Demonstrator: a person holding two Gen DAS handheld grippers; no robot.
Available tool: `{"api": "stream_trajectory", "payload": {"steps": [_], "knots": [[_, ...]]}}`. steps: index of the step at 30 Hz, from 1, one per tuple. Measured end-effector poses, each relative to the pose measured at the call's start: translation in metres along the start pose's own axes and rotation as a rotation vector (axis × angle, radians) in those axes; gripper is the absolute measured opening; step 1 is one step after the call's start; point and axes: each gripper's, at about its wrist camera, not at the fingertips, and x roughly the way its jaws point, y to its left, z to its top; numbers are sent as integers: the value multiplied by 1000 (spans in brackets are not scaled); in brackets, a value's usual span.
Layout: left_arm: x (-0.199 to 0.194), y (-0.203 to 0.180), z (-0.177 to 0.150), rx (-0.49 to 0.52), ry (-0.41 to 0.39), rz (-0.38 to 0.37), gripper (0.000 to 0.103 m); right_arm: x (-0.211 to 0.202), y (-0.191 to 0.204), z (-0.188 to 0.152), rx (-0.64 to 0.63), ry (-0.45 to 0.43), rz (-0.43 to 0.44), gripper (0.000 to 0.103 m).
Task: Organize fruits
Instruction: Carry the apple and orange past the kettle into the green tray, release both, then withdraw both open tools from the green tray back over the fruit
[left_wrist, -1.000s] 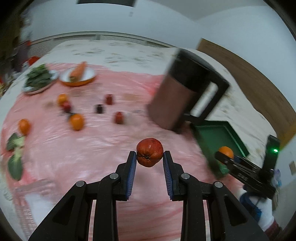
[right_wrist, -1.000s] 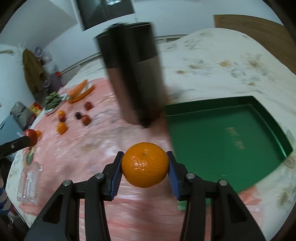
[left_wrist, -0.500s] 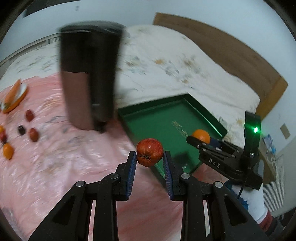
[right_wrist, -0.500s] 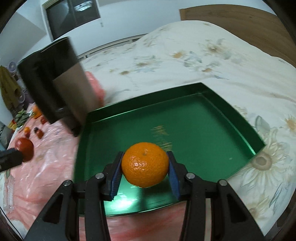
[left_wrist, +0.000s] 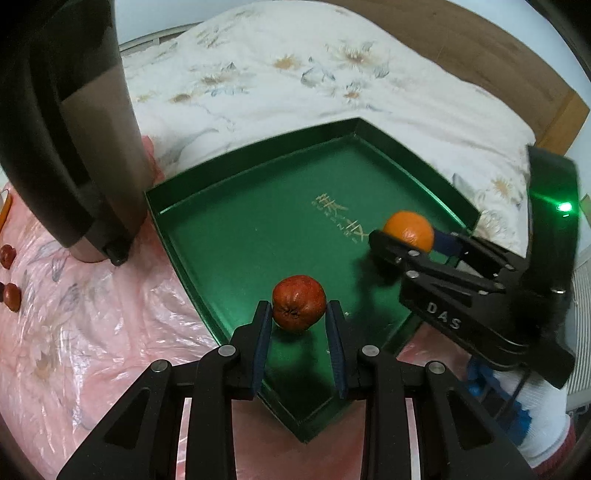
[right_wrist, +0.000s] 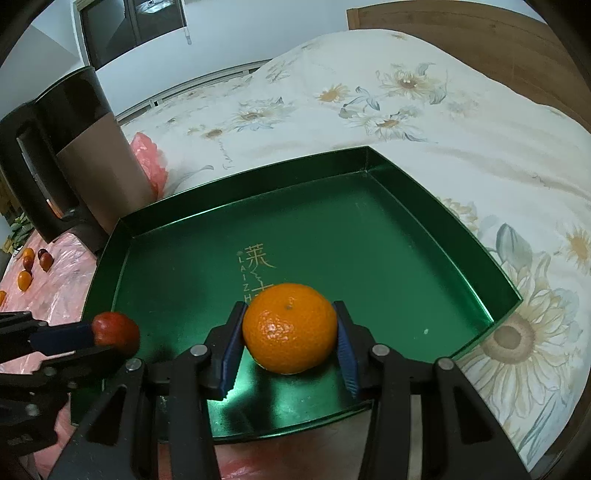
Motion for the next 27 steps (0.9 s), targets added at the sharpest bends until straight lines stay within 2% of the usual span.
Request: {"api": "stream_trajectory", "payload": {"steps": [4,5,6,7,8,13,18,20,24,27], "knots": [[6,0,-2,-8,14,12,27,2,2,0,-15,9,-10,52],[7,1,-2,-7,11,15,36,2,1,1,-16,11,-9,57],[5,1,-2,-7,6,17,41,1,1,1,-14,9,-4,67],[2,2,-3,-12,-1,15,46,-2,1,1,-13,0,-8,91],[1,2,-2,-16,-5,13,50,-4,1,2,-14,-9,-14,103],[-14,1,-4,-10,-35,32,61,-20,5,6,-27,-35,-19,103],[-38,-1,-12,1,-55,39,67,-47,2,6,10,-75,-9,103],[-49,-1,-16,3,-61,36,76,-60,4,4,23,-95,-2,103],[-76,2,-26,1,-77,65,76,-92,16,-1,19,-161,31,103],[-102,11,-37,-11,-103,103,76,-117,38,-6,-28,-218,-5,103]]}}
